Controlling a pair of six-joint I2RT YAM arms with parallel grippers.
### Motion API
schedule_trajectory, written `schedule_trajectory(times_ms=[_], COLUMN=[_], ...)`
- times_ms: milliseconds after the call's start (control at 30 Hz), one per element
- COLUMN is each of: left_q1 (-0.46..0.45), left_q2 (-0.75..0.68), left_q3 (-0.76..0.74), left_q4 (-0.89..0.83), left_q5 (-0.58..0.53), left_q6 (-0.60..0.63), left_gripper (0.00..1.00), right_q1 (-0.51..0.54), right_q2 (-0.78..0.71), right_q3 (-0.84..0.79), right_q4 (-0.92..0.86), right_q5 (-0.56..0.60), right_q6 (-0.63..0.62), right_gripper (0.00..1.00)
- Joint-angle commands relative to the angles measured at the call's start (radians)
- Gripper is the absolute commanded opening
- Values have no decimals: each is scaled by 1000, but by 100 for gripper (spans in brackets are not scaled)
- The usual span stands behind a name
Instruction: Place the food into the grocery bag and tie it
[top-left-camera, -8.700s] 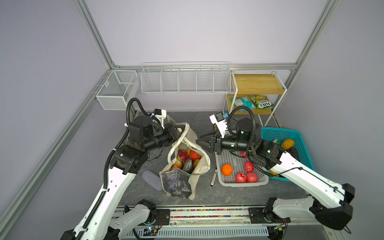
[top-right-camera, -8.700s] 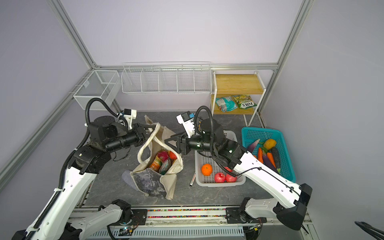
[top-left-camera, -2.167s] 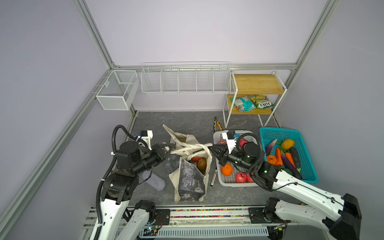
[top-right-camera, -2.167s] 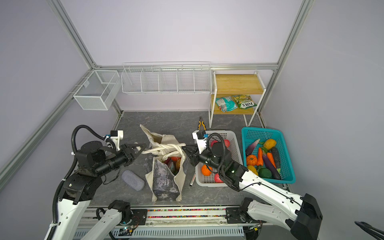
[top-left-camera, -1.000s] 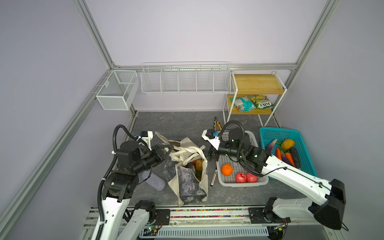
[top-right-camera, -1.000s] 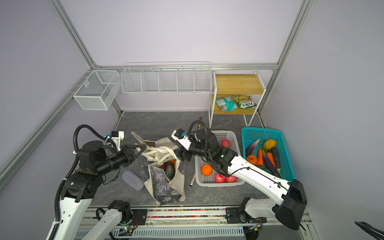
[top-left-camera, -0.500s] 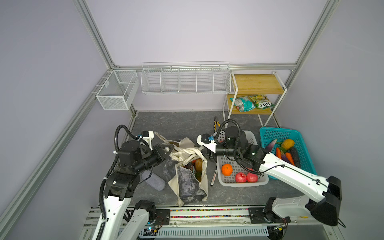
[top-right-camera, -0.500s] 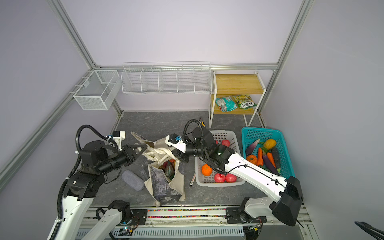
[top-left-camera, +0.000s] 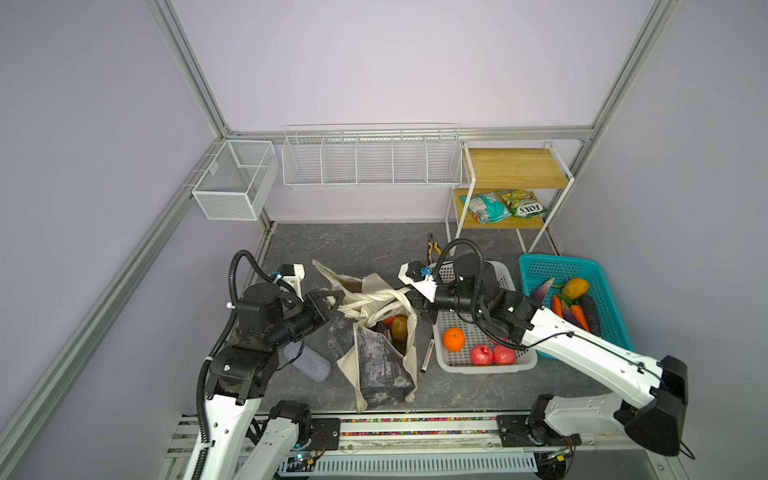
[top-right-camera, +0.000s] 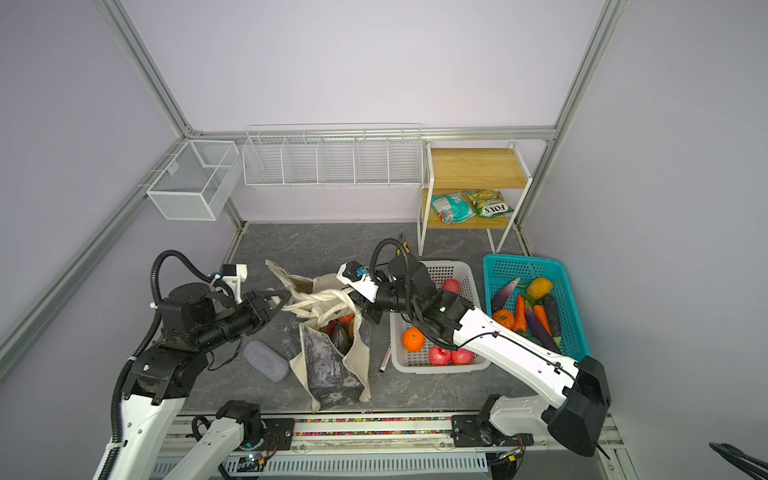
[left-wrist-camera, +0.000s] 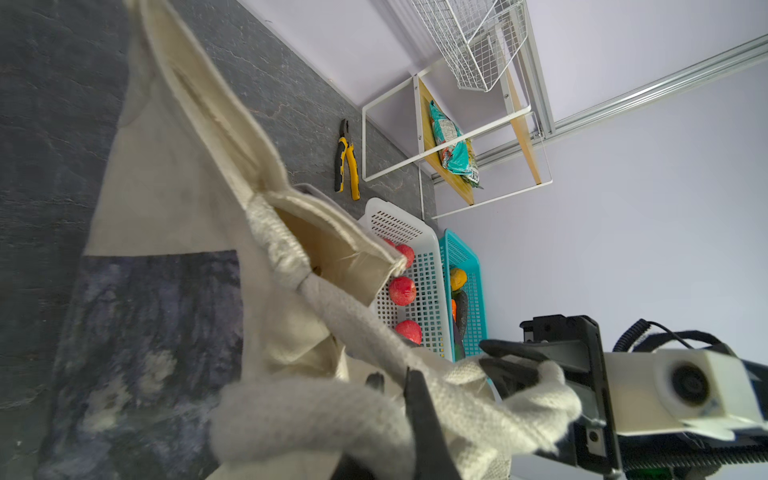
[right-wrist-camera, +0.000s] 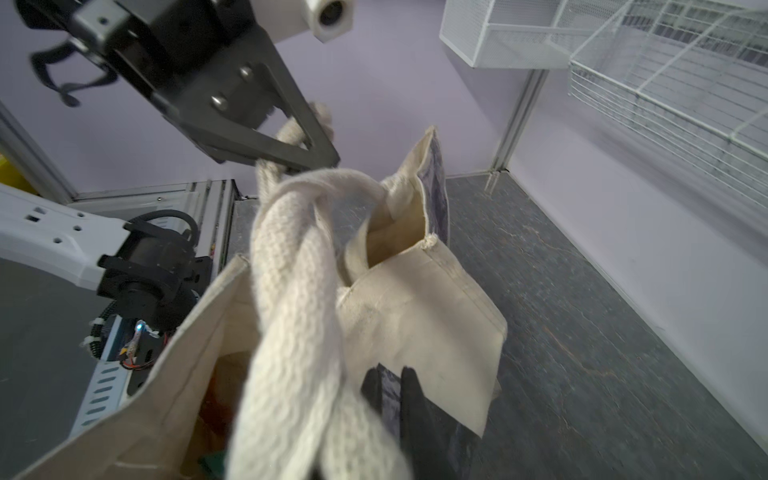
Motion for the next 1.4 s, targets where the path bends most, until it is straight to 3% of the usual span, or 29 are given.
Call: schedule_trajectory(times_ms=[0,233,367,567,933,1367], left_q1=[7,16,55,227,586,714], left_q2=[-25,-78,-90,-100,-49,61], left_q3=[31,32,13,-27,-100,-57], left_q4=[-155,-195,-186,-160,-118,-91], left_q5=[-223,-417,-445,-354,-81,12], left_q6=[49,37,29,25,100,163], left_gripper=[0,0,0,0,0,0], right_q1=[-85,-177,-222,-275,-306,-332], right_q2=[-94,-242,-317,-385,-492,-552], right_q3=[-61,-240,-324,-371,-456,-500], right_q4=[127,220,209,82,-87,-176], right_q5=[179,407,490,585,797,871], right_q6=[190,433,503,553,576,577], right_gripper=[7,7,7,7,7,7])
